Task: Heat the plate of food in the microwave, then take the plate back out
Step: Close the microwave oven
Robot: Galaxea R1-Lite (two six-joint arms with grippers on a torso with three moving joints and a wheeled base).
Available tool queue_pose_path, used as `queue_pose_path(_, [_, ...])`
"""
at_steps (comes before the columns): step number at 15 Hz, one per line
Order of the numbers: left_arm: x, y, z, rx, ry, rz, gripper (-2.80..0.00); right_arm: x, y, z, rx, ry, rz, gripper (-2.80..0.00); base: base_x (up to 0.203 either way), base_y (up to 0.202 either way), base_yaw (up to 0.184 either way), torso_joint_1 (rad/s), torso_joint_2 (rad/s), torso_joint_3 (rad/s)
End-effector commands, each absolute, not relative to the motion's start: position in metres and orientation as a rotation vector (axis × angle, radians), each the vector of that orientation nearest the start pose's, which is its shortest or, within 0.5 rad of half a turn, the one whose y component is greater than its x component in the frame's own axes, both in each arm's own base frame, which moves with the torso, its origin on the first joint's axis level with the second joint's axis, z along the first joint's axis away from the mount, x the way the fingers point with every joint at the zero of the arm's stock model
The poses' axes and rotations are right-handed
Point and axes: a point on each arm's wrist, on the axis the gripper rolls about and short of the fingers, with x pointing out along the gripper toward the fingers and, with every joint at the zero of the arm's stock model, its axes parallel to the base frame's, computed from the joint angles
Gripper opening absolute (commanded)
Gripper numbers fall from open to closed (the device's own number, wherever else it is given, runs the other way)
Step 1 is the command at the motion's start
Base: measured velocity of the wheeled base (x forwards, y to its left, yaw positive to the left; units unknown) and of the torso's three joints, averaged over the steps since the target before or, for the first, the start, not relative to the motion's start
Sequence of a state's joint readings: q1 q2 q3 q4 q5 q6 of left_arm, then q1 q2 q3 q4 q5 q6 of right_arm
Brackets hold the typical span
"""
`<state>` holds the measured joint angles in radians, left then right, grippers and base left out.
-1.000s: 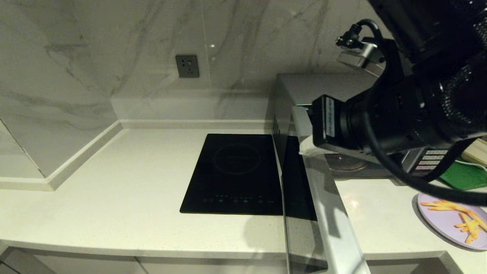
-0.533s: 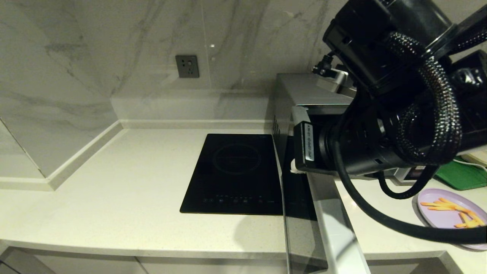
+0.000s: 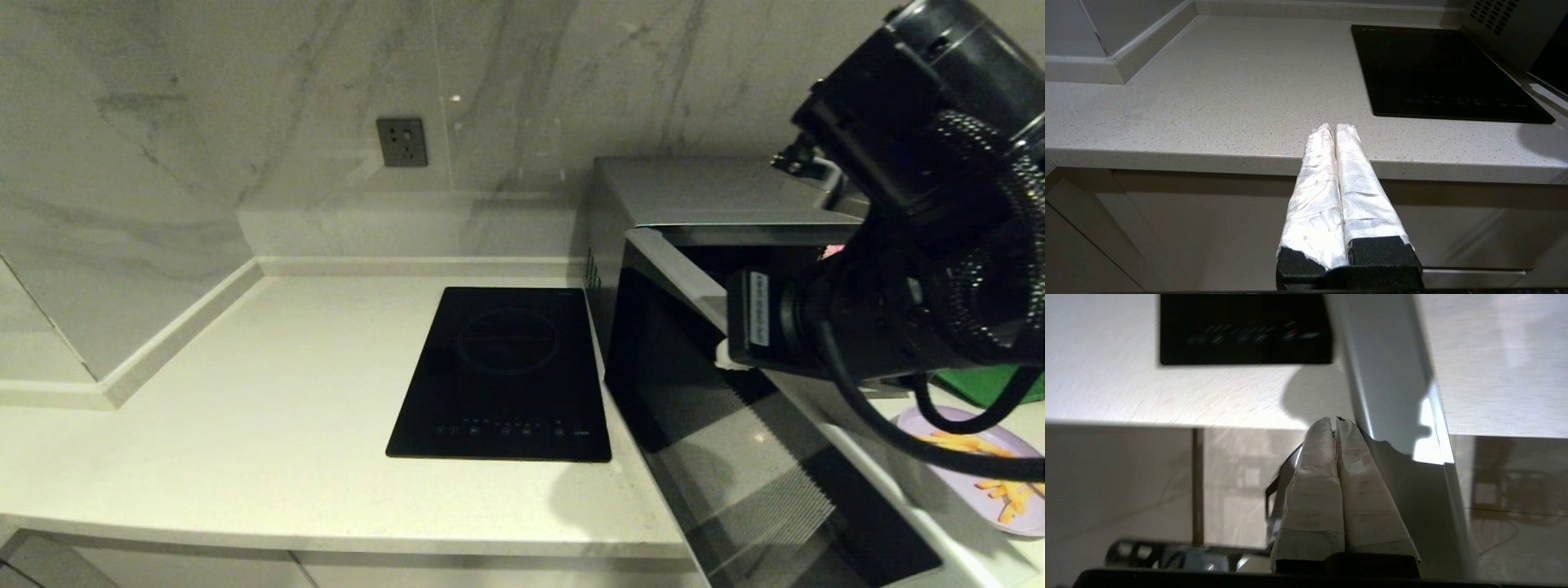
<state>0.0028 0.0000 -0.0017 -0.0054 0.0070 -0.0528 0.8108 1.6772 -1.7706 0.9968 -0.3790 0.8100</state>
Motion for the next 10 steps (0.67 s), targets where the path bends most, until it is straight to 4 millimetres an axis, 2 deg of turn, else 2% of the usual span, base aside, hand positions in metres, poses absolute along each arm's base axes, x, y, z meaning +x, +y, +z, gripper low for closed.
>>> queue_pose_path(1, [-0.023,0.0,0.077,-0.054,-0.008,0.011,-2.8,0.173,0.147,0.32,0.289,0.779,-0.02,-2.8,0.0,0.0,0.0,0.0,0.0,0.0])
queue_pose_path(5, [-0.023,0.0,0.077,-0.054,-0.008,0.011,-2.8,0.159,0.099,0.314,0.33,0.735,-0.194,-2.8,0.0,0.0,0.0,0.0,0.0,0.0])
queue_pose_path(8, [-0.023,0.0,0.077,-0.054,-0.008,0.011,-2.8,0.144,0.069,0.303,0.393,0.71,-0.298,-2.8,0.0,0.0,0.0,0.0,0.0,0.0])
queue_pose_path(10, [-0.023,0.0,0.077,-0.054,-0.008,0.011,-2.8,0.141,0.053,0.298,0.438,0.676,-0.367,-2.8,0.0,0.0,0.0,0.0,0.0,0.0])
